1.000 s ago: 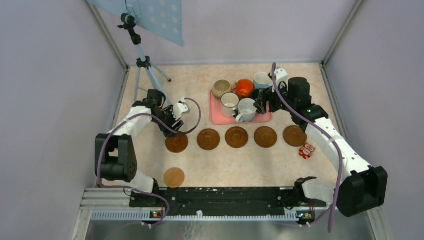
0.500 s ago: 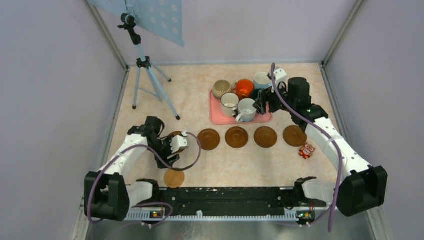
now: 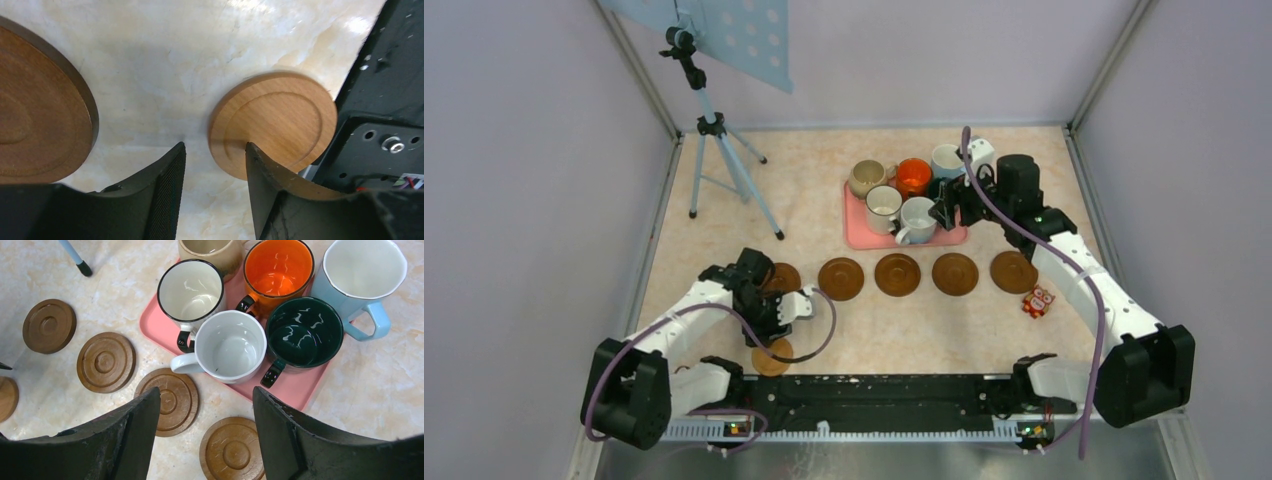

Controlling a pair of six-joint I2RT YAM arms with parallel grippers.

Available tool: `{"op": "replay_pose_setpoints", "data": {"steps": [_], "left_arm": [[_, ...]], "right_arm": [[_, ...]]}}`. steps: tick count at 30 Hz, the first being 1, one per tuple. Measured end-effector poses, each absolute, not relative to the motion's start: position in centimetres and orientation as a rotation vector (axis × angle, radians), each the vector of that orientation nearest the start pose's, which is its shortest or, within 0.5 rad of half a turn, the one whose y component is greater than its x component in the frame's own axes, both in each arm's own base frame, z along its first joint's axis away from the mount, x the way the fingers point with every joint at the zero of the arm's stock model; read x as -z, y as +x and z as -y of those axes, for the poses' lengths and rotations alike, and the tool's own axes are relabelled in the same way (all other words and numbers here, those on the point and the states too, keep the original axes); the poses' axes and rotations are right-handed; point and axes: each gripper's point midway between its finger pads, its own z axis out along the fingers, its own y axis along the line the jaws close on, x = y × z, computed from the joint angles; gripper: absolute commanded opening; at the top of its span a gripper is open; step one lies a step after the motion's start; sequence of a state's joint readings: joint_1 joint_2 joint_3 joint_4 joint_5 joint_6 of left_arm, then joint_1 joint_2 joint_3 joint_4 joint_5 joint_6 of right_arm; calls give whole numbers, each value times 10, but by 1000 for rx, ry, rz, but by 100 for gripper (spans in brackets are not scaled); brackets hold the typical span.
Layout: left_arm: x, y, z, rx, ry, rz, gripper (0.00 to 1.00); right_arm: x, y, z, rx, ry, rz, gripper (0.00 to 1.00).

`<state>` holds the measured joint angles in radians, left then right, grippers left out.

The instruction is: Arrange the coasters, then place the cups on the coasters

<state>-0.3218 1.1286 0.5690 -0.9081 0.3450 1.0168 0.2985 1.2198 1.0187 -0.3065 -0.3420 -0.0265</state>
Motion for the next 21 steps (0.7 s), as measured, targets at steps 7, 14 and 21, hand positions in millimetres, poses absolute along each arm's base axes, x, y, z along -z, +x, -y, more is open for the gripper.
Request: {"op": "replay_pose_setpoints", "data": {"steps": [7, 14, 21], "left_arm": [[-14, 134, 58, 344, 1809, -2342, 43], [-14, 142, 37, 288, 1687, -2433, 41], [-16, 158, -2, 205, 1566, -2570, 41]], "right_arm": [[-218, 338, -164, -516, -551, -2014, 66], [-218, 337, -164, -515, -552, -2014, 66], [-210, 335, -163, -511, -560, -2028, 66]]}}
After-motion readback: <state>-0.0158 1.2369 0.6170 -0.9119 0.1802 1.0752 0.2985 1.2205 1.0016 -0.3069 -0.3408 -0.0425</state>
